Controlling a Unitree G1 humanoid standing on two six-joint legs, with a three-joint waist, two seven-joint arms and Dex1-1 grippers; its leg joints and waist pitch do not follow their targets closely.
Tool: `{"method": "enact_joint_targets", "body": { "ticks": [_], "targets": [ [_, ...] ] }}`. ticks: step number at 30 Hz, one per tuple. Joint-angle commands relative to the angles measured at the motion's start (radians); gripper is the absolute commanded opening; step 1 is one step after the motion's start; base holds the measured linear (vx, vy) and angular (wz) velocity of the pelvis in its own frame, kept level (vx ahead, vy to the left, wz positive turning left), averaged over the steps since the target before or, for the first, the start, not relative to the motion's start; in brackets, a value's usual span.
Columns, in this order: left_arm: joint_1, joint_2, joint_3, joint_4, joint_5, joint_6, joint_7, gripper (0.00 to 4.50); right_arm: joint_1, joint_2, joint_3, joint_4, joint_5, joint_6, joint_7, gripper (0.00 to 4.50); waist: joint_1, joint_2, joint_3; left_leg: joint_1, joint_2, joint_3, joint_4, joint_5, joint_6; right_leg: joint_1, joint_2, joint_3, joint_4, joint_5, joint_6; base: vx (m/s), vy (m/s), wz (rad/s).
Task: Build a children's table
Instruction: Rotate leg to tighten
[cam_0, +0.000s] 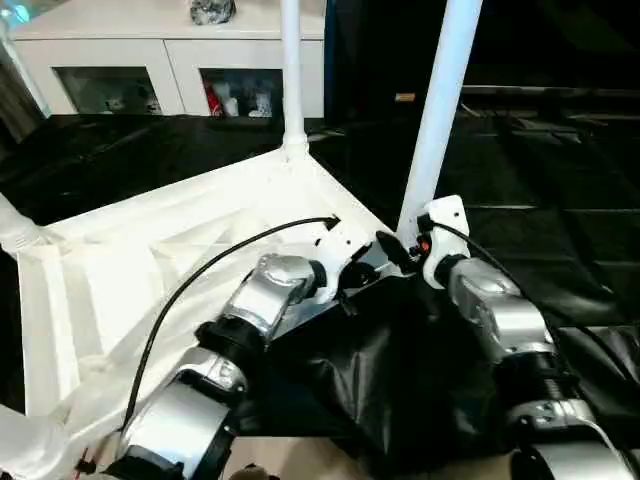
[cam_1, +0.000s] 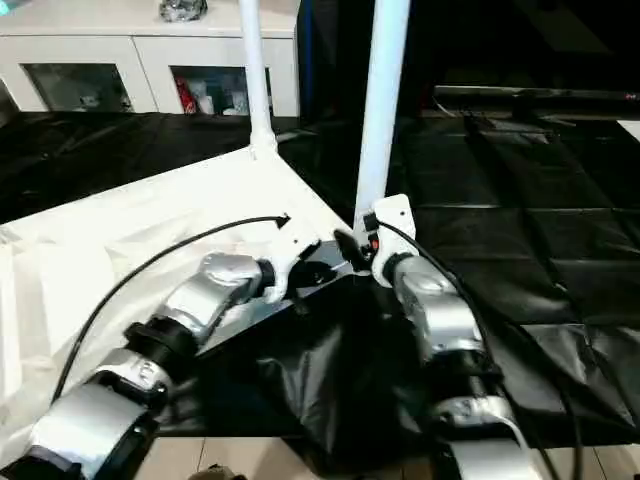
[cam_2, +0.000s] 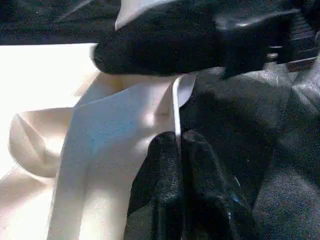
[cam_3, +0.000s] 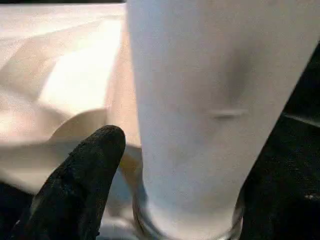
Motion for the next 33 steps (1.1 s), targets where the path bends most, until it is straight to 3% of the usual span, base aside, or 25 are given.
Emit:
{"method": "enact_joint_targets", "body": {
  "ticks": [1, 9, 14, 16, 19, 21, 28, 33],
  "targets": [
    [0.006, -0.002, 0.006, -0.119, -0.072, -0.088, -0.093, 0.0, 0.03, -0.011, 0.097, -0.049, 0.038, 0.015, 0.151, 3.66, 0.008, -0.024, -0.074, 0.004, 0.034, -0.012, -0.066, -0.212, 0.075, 0.061, -0.071, 0.048, -0.083, -0.418, -0.107, 0.0, 0.0, 0.0],
    [0.103, 0.118, -0.017, -0.277, -0.118, -0.051, -0.305, 0.0, 0.088, -0.187, 0.128, -0.169, 0.081, 0.031, 0.434, 3.66, 0.015, -0.02, -0.073, 0.006, 0.041, -0.011, -0.067, -0.225, 0.074, 0.055, -0.07, 0.051, -0.08, -0.428, -0.118, 0.0, 0.0, 0.0],
    [0.146, 0.165, -0.024, -0.367, -0.141, -0.004, -0.374, 0.0, 0.105, -0.231, 0.127, -0.208, 0.119, 0.051, 0.508, 3.66, 0.029, -0.02, -0.074, 0.007, 0.047, -0.012, -0.068, -0.212, 0.071, 0.055, -0.071, 0.055, -0.071, -0.402, -0.128, 0.0, 0.0, 0.0],
    [0.153, 0.172, -0.026, -0.382, -0.145, 0.005, -0.383, 0.0, 0.106, -0.234, 0.126, -0.212, 0.123, 0.055, 0.518, 3.34, 0.032, -0.019, -0.074, 0.009, 0.047, -0.011, -0.067, -0.213, 0.072, 0.052, -0.072, 0.055, -0.072, -0.4, -0.133, 0.0, 0.0, 0.0],
    [0.164, 0.185, -0.029, -0.405, -0.147, 0.018, -0.4, 0.0, 0.112, -0.236, 0.134, -0.219, 0.123, 0.063, 0.54, 3.32, 0.034, -0.02, -0.073, 0.008, 0.045, -0.011, -0.067, -0.217, 0.064, 0.052, -0.071, 0.054, -0.075, -0.418, -0.129, 0.0, 0.0, 0.0],
    [0.165, 0.186, -0.03, -0.407, -0.147, 0.019, -0.401, 0.0, 0.115, -0.236, 0.138, -0.221, 0.123, 0.064, 0.545, 2.94, 0.033, -0.02, -0.072, 0.009, 0.043, -0.011, -0.068, -0.233, 0.058, 0.051, -0.071, 0.053, -0.079, -0.445, -0.116, 0.0, 0.0, 0.0],
    [0.176, 0.19, -0.031, -0.435, -0.144, 0.044, -0.406, 0.0, 0.13, -0.24, 0.149, -0.246, 0.136, 0.082, 0.55, 2.67, 0.034, -0.019, -0.073, 0.008, 0.043, -0.012, -0.068, -0.223, 0.057, 0.052, -0.071, 0.053, -0.079, -0.438, -0.11, 0.0, 0.0, 0.0],
    [0.144, 0.152, -0.016, -0.365, -0.105, 0.027, -0.306, 0.0, 0.131, -0.184, 0.11, -0.233, 0.145, 0.096, 0.463, 2.65, 0.032, -0.024, -0.072, 0.007, 0.04, -0.011, -0.067, -0.22, 0.055, 0.051, -0.07, 0.051, -0.082, -0.455, -0.101, 0.0, 0.0, 0.0]
  ]
}}
